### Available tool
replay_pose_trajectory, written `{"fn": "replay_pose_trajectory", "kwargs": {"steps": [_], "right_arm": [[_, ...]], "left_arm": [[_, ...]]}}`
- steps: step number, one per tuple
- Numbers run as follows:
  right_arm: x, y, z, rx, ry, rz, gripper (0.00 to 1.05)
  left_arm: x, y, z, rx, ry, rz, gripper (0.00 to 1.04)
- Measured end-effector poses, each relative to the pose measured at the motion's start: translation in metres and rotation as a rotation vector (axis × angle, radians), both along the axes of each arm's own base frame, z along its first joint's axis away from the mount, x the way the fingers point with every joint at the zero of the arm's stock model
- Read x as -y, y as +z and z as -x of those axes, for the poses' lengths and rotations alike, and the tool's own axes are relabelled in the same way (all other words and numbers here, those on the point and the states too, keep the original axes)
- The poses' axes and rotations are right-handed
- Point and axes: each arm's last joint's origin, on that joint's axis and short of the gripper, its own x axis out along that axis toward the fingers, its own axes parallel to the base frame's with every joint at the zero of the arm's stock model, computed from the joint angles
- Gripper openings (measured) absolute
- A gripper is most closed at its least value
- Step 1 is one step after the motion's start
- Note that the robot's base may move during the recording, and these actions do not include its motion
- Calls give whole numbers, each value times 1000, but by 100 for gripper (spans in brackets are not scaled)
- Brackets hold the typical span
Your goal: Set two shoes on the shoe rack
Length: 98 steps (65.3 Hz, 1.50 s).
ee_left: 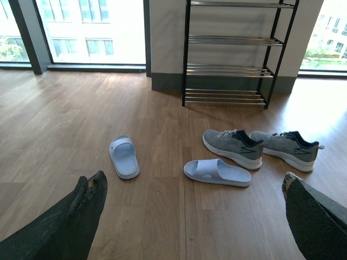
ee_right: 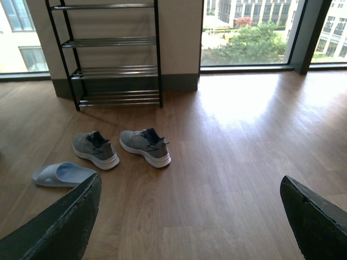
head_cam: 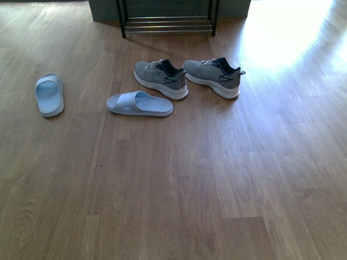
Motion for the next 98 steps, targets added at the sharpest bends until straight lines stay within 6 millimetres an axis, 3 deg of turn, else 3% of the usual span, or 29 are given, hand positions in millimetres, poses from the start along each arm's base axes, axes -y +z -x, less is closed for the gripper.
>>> {"fn": "replay_pose_trajectory", "kwargs": {"steps": [98], "right_arm": [[0,0,0,0,0,0,96]], "left_arm": [[0,0,0,0,0,0,95]]}}
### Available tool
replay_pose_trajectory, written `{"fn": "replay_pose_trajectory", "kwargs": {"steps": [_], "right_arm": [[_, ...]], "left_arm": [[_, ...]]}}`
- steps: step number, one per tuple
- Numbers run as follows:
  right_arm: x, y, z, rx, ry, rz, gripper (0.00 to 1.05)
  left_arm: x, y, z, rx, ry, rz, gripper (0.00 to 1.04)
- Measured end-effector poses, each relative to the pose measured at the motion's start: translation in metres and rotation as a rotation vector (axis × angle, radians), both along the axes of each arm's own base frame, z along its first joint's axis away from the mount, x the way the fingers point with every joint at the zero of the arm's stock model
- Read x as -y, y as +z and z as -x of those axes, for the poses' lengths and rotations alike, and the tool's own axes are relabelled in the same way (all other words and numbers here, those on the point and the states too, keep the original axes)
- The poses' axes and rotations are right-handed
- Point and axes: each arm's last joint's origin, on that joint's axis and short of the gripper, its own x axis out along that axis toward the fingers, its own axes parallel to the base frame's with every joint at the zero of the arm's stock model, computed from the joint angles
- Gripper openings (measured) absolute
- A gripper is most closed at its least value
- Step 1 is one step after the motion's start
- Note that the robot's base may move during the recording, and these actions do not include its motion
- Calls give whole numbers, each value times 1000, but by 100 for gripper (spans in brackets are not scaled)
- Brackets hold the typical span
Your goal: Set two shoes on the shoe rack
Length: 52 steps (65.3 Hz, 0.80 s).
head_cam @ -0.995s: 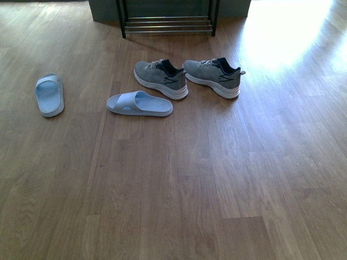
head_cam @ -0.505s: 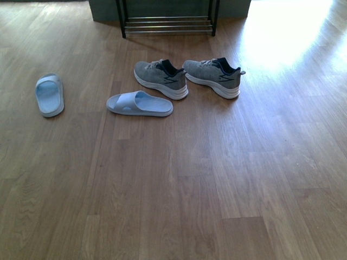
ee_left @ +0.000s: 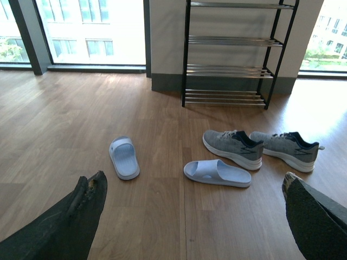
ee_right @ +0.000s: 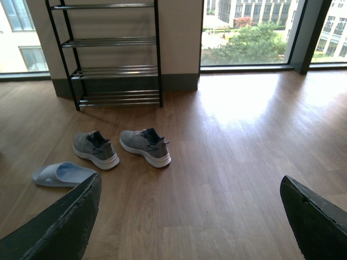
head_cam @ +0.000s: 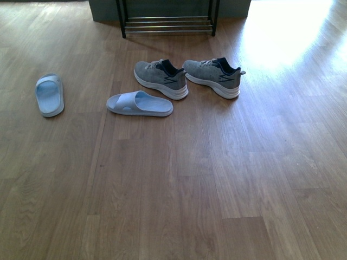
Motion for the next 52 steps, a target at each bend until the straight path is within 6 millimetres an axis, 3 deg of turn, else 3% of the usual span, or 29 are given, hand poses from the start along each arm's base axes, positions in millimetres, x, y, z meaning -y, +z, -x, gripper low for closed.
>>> {"fn": "replay_pose_trajectory", "kwargs": {"steps": [52], "right_arm": [[0,0,0,0,0,0,96]], "left_arm": [[0,0,0,0,0,0,95]]}}
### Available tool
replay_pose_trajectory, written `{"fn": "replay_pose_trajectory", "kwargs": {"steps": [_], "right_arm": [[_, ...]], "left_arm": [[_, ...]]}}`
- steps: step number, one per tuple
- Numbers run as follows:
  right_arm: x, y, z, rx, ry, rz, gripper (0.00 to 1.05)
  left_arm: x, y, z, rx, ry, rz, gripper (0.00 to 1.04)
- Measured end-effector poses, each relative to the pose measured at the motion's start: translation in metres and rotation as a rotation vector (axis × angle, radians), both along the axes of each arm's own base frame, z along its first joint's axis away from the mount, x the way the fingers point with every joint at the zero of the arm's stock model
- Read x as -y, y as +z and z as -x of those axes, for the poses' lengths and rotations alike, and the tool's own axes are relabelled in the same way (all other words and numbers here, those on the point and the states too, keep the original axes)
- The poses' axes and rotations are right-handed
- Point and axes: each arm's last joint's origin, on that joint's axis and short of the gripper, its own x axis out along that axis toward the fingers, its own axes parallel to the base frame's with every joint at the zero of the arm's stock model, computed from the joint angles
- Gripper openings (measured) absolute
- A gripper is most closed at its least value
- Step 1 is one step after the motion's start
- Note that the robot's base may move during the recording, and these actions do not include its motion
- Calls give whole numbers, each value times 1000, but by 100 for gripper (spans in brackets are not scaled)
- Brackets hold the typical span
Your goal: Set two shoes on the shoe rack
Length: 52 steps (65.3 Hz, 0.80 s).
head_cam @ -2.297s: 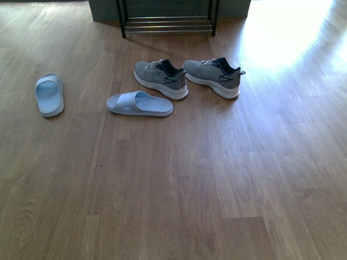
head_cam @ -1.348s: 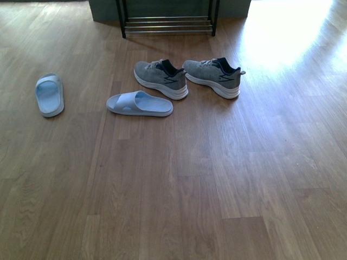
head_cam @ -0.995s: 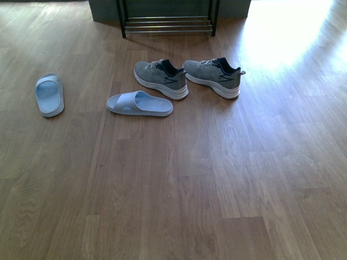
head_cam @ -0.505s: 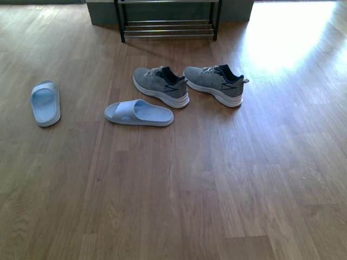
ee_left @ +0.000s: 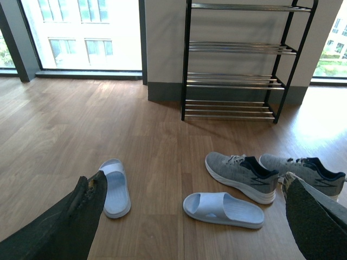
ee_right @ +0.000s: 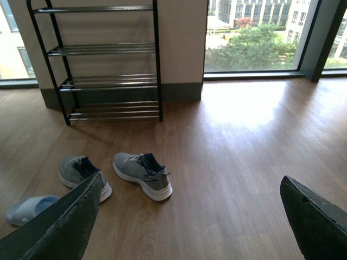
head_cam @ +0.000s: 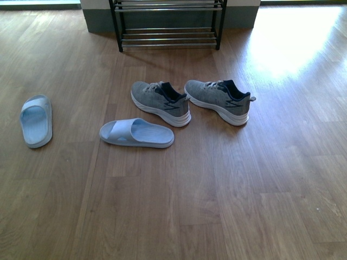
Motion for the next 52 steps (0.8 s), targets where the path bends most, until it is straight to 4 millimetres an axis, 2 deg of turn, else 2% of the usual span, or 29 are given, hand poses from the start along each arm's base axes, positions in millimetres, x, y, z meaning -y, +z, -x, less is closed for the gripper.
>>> {"fn": "replay_pose_trajectory", "kwargs": {"steps": [52], "right_arm": [[0,0,0,0,0,0,96]], "left_arm": [[0,0,0,0,0,0,95]]}}
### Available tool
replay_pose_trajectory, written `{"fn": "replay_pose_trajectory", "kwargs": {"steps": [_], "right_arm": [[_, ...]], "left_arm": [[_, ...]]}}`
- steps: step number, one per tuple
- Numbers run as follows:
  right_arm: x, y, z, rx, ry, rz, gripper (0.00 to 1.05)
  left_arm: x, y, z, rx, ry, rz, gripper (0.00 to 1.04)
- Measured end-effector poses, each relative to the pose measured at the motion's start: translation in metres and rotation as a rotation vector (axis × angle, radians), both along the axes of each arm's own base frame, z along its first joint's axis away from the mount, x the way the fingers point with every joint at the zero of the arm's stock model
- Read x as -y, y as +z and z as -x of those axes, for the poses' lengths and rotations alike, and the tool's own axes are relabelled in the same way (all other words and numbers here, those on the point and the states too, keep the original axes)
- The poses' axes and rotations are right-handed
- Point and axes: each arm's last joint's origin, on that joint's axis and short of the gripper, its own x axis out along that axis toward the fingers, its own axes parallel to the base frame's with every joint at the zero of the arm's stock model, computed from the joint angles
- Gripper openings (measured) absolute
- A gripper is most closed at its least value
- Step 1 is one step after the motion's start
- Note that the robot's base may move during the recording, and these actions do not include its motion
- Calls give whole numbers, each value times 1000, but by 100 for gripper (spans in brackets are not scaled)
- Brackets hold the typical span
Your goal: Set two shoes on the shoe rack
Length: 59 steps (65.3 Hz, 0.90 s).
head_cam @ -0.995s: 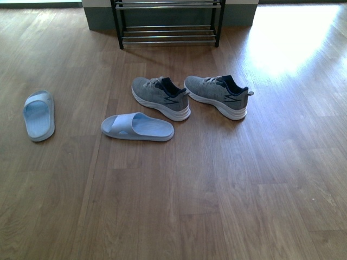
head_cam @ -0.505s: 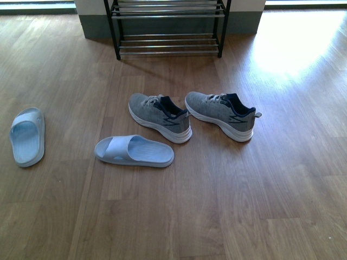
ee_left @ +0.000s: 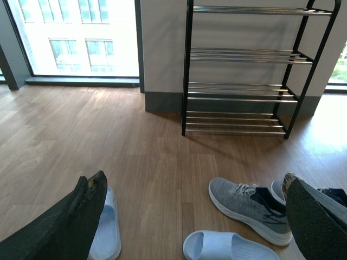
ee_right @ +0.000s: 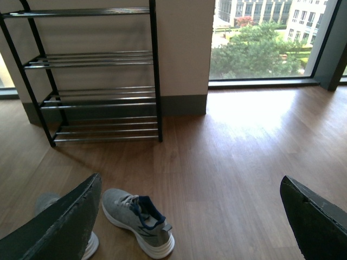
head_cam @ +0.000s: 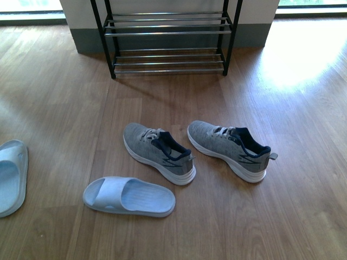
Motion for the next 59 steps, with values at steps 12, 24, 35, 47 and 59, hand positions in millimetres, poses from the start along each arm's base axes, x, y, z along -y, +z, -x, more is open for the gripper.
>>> {"fn": "replay_pose_trajectory", "kwargs": {"steps": [12,24,35,47,59], "right_arm": [[0,0,0,0,0,0,96],[0,0,0,0,0,0,96],[0,-2,-1,-48,71,-33,96],[6,3,-51,-210,101,-104,96],[18,-51,-141,-459,39,101,96]], "left_arm": [[0,0,0,0,0,0,95],[0,0,0,0,0,0,95],[0,0,0,0,0,0,95],[0,0,0,0,0,0,95],[0,0,0,0,0,0,95]]}}
